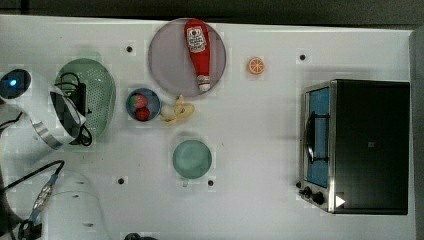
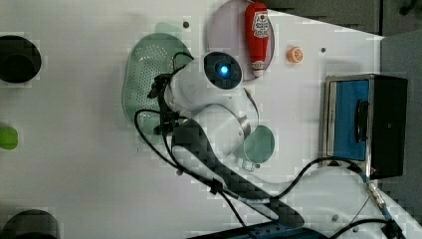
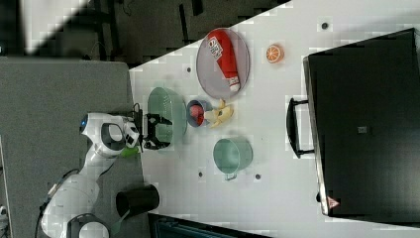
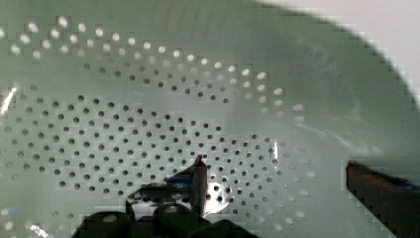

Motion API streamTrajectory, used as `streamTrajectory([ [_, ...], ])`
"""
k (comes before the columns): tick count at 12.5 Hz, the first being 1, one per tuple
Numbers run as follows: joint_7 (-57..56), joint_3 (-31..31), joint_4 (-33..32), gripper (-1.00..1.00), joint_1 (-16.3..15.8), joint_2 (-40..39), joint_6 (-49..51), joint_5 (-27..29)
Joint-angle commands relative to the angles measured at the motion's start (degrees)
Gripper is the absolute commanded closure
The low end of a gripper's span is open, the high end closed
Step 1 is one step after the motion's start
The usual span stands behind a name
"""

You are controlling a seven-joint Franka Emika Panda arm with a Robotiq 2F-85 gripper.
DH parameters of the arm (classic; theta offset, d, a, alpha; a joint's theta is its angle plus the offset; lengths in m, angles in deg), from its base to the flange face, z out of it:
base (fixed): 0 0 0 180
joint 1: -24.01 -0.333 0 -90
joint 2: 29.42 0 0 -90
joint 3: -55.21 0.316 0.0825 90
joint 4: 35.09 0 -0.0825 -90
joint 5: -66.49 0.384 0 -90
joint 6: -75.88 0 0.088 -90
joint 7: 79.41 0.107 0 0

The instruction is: Drag strainer backwards.

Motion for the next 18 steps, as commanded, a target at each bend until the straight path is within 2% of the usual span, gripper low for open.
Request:
streamTrajectory([
  [1, 3.8, -0.7, -4.9, -1.00, -3.8, 4.5, -0.4, 0.5],
  [7, 3.8, -1.5, -14.3, -1.00, -6.9, 9.5, -6.3, 3.9],
  [18, 3.9, -1.4, -27.6, -1.00, -12.1, 16.9, -10.1, 5.2],
])
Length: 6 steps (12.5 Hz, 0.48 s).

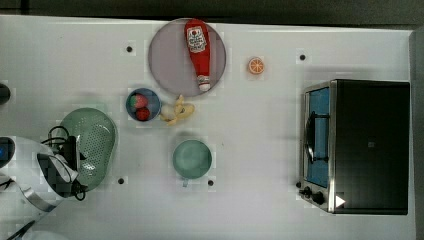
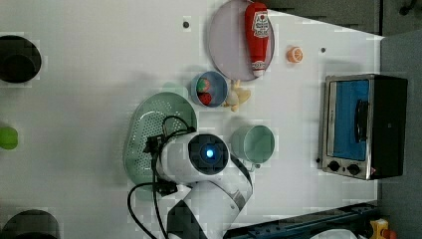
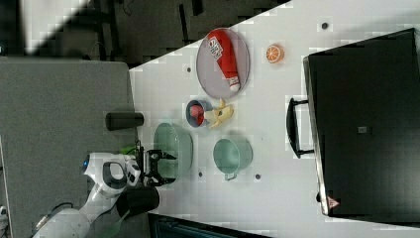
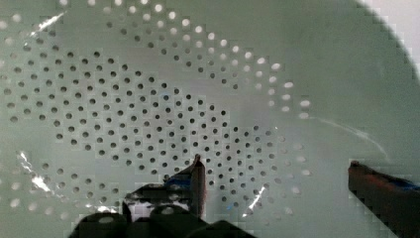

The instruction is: Drag strainer backwards.

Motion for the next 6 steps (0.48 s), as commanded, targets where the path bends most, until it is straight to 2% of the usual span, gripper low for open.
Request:
streamTrajectory([
  [1, 2.8, -0.5, -3.5, -1.00, -2.9, 3.7, -0.9, 1.9],
  [6, 2.9, -0.3, -6.4, -1.00, -5.5, 5.3, -1.6, 3.1],
])
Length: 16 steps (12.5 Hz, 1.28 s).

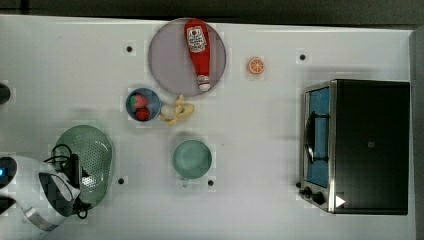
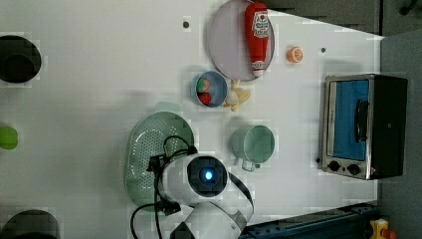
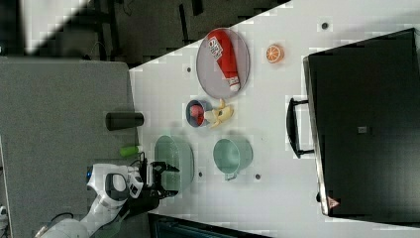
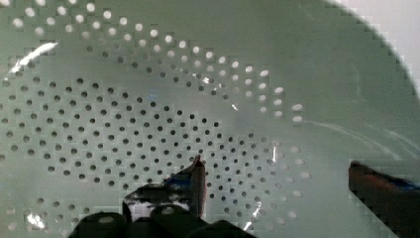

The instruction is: Drag strainer backwards.

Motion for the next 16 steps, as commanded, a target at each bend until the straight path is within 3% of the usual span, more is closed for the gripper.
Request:
streamTrajectory([
  [1, 3.0, -0.2, -0.4, -1.00, -3.0, 2.1, -0.9, 1.0],
  [10, 3.0, -1.0, -3.0, -1.00, -5.0, 5.9, -1.5, 2.5],
  [14, 1.4, -7.2, -2.1, -1.00, -4.8, 12.7, -1.7, 2.2],
  [16, -4.6, -11.0, -1.3, -1.00, -4.4, 17.3, -1.1, 2.2],
])
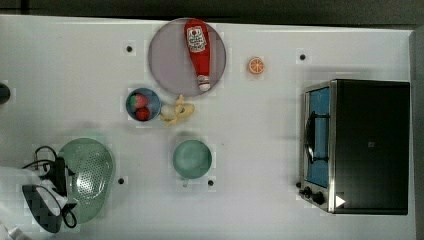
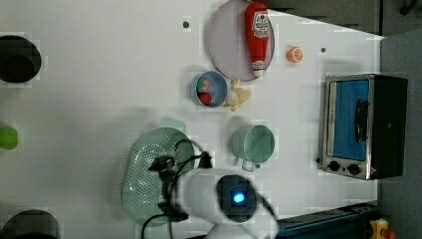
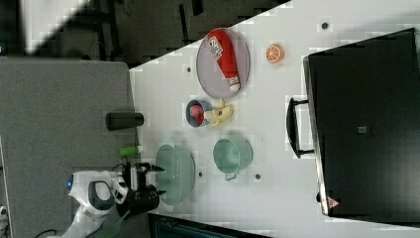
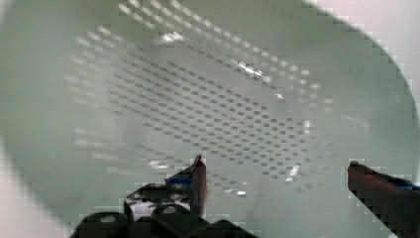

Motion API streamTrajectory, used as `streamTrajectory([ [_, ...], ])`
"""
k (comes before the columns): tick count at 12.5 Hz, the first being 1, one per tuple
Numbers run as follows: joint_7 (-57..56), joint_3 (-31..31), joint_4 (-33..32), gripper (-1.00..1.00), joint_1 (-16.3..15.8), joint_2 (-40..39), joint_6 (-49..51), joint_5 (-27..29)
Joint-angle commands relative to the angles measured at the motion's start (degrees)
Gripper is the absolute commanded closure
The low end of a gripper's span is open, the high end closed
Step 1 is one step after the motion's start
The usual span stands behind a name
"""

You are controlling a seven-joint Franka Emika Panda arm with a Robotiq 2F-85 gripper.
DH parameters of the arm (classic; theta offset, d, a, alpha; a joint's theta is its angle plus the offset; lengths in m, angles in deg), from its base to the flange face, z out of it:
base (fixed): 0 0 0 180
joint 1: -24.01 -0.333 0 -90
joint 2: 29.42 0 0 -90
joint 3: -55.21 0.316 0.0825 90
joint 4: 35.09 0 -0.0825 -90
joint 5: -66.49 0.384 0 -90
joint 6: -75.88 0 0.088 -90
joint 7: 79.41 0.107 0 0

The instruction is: Drag strainer backwards.

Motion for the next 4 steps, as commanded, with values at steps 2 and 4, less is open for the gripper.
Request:
streamTrajectory([
  [2, -13.3, -8.8, 3.4, -1.00, 2.3, 11.8, 0.4, -0.3],
  [4, -24.4, -13.6, 5.2, -1.00, 2.7, 15.4, 3.1, -0.3],
])
